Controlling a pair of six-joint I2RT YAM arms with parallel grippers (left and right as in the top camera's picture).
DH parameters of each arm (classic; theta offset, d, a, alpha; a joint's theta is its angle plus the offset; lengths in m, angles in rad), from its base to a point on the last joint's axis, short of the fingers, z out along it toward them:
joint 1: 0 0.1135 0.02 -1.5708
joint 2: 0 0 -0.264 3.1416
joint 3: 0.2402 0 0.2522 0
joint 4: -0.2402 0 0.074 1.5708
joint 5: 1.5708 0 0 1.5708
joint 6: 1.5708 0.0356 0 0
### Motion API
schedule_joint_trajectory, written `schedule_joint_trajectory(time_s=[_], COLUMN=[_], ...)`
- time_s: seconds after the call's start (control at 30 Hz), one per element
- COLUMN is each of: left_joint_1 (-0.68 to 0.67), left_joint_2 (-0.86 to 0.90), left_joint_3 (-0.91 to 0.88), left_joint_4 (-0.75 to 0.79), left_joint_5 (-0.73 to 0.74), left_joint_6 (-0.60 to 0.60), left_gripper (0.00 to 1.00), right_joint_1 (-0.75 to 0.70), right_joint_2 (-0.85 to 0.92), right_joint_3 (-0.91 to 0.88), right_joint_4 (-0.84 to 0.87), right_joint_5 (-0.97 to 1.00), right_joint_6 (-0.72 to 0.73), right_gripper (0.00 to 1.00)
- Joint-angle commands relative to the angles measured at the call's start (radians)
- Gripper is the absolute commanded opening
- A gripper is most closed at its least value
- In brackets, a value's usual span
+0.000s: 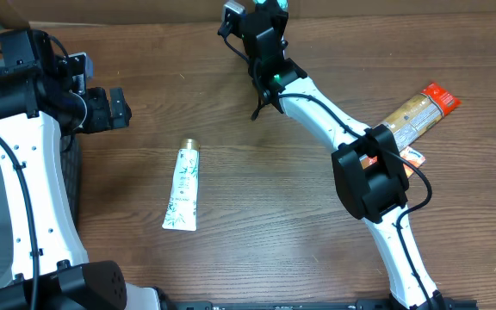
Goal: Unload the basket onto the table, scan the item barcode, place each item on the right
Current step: 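Hold the wipes pack barcode up at the scanner window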
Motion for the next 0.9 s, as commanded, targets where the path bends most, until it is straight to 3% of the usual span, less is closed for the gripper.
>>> schedule_joint_trajectory(time_s=[0.0, 0.47, 0.73, 0.87], left_joint_1=[-0.002, -0.002, -0.002, -0.002], left_joint_2=[-0.004, -0.004, -0.004, -0.004], left_joint_3=[0.013, 0.013, 0.013, 0.013], left_joint_4=[0.004, 0.004, 0.004, 0.004], left_joint_5=[0.001, 0.001, 0.001, 0.001], left_joint_6=[0.015, 0.015, 0.015, 0.015], left_gripper=[1.0, 1.0, 1.0, 1.0], right_joint_1=[-0.007, 0.0, 0.012, 0.008], right_joint_2=[-0.006, -0.013, -0.19, -0.352], right_joint_3=[0.003, 0.003, 0.003, 0.003], right_joint_4=[0.016, -0.005, -0.241, -0.568], right_joint_5=[0.015, 0.037, 0.028, -0.098], right_joint_6=[-0.005, 0.022, 0.293, 0.661], right_gripper=[0.04, 0.04, 0.04, 0.04])
